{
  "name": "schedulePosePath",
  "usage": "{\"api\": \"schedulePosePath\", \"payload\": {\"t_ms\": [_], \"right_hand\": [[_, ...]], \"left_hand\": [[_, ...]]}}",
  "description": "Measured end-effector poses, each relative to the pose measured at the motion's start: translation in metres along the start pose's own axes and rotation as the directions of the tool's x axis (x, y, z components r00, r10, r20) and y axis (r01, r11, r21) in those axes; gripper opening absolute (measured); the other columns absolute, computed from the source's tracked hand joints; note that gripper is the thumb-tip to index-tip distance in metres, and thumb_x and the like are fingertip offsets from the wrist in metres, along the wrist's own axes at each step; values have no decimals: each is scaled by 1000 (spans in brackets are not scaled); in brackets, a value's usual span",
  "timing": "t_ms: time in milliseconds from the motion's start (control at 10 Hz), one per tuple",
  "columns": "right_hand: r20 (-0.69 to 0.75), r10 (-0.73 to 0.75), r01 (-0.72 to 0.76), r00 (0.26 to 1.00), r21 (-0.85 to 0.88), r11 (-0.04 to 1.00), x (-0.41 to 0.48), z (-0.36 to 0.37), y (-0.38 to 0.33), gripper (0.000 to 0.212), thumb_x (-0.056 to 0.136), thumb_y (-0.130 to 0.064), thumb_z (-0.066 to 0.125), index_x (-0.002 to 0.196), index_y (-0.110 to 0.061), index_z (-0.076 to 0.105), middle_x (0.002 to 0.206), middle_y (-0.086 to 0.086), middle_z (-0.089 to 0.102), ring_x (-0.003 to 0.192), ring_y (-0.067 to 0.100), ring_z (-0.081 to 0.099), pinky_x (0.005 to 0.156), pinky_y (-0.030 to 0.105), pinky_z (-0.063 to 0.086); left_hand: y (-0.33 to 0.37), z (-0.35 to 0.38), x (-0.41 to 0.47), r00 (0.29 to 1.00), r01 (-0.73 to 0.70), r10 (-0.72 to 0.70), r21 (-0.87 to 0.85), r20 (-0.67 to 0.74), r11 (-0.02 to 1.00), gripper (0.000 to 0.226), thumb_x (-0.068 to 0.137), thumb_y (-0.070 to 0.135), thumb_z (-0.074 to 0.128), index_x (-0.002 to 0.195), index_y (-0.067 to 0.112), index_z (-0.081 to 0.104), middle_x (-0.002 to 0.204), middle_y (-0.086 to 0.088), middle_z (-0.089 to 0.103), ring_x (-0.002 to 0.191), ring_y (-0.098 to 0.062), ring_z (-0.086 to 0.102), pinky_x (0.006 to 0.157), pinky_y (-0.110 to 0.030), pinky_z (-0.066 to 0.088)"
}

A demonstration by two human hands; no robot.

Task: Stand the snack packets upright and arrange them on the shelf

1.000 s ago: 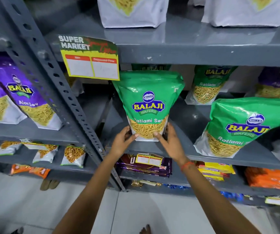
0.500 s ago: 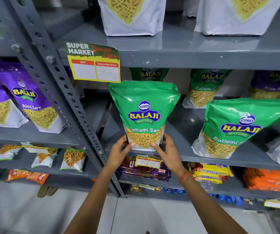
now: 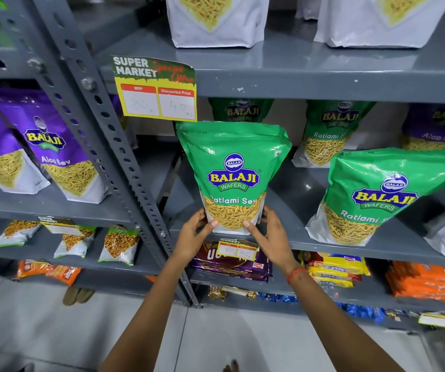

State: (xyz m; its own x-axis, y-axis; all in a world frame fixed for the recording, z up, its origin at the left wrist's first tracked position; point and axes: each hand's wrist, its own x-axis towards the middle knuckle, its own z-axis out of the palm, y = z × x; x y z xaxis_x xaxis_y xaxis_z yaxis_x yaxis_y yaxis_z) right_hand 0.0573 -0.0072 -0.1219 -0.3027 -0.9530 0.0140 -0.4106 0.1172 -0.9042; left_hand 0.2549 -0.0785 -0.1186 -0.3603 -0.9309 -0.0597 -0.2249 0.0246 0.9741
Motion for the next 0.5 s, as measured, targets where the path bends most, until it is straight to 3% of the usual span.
{"api": "schedulePosePath", "payload": {"t_ms": [100,200,300,400,500], "right_hand": [[6,8,-7,1000,-9,1000,-4,-1,-3,73,73,-67,55,132,-29,35,137,2,51,118,9,49,101,38,45],[26,10,-9,1000,-30,1000,-6,-4,-8,75,74,-65,56,134,-27,33,138,3,50,123,14,49,104,43,45],[32,-37,44,999,-231,972,-11,-11,-17,85,73,-75,45,138,-22,30,136,8,45,126,21,43,103,40,40],[11,-183,163,983,-518,840,-18,-23,-28,82,80,-71,41,137,-13,32,131,13,46,121,30,44,99,43,42],[104,-112,152,988,-711,686,-20,-44,-46,62,86,-53,49,127,-7,43,128,17,51,120,34,44,97,45,41]], "left_hand": [[1,1,-3,1000,10,-10,8,-5,1000,32,86,25,63,115,36,55,113,12,65,108,-3,60,91,-23,48],[8,2,-6,999,35,-35,5,0,999,35,87,22,63,119,31,52,119,6,63,115,-15,58,93,-25,46],[24,2,-15,999,52,-52,27,14,998,52,87,23,61,135,21,41,134,-2,55,125,-21,51,97,-28,43],[42,6,-26,994,113,-105,340,-41,934,58,90,35,56,138,10,37,141,-14,50,129,-31,47,103,-42,43],[69,21,-40,963,268,-195,697,-184,665,42,92,40,48,114,5,53,121,-22,61,110,-39,56,82,-43,46]]}}
